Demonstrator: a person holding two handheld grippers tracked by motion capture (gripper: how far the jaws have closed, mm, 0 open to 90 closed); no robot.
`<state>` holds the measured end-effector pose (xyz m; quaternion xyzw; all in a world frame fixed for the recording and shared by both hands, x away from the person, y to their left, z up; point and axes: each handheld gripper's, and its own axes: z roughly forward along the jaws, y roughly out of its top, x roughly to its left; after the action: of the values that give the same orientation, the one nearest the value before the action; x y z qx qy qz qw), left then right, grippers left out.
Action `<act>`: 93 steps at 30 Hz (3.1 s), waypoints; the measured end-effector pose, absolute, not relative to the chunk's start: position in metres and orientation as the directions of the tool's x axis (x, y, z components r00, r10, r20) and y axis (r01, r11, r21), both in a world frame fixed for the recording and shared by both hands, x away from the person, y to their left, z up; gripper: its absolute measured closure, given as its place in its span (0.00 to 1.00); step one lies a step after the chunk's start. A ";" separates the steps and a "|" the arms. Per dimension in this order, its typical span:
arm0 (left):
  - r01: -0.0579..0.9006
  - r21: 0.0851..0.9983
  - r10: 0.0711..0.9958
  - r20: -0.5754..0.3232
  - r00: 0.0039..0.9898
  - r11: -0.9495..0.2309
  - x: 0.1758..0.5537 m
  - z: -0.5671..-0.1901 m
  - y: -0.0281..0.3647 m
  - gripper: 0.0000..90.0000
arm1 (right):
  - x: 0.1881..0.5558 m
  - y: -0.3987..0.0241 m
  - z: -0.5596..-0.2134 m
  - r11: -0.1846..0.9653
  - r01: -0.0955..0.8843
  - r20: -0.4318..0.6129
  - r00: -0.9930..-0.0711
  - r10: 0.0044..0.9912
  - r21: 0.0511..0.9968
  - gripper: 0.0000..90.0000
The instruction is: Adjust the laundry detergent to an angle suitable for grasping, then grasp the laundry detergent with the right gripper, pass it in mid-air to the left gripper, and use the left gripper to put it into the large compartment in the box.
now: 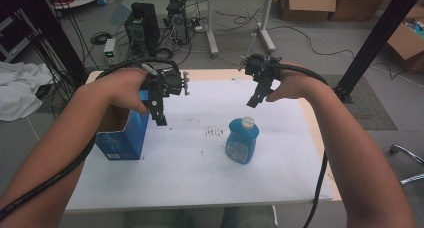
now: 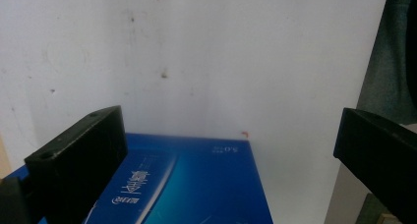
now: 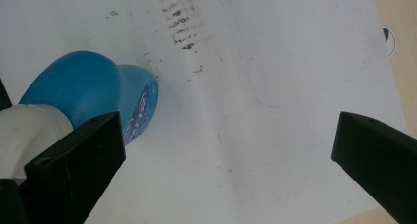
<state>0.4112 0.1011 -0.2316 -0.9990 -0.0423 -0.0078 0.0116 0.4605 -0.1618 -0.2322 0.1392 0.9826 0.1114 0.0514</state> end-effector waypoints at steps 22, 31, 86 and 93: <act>0.082 0.008 0.083 0.038 0.996 -0.997 0.405 -0.230 0.108 0.00 | 0.463 -0.158 -0.234 0.936 0.262 -0.070 -0.956 0.285 0.236 0.00; 0.086 -0.001 0.086 0.040 0.996 -0.996 0.400 -0.227 0.109 0.00 | 0.461 -0.158 -0.228 0.936 0.262 -0.078 -0.955 0.287 0.234 0.00; 0.049 0.070 0.052 0.055 0.997 -0.996 0.390 -0.223 0.107 0.00 | 0.330 -0.270 -0.350 0.497 0.311 0.038 -0.874 0.485 0.810 0.00; 0.053 0.063 0.056 0.055 0.997 -0.997 0.389 -0.223 0.109 0.00 | 0.327 -0.255 -0.379 0.501 0.323 0.059 -0.879 0.472 0.803 0.00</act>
<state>0.3892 0.1094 -0.2227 -0.9987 -0.0272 -0.0285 -0.0309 0.3271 -0.2551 -0.3791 0.2307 0.8623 0.4429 0.0842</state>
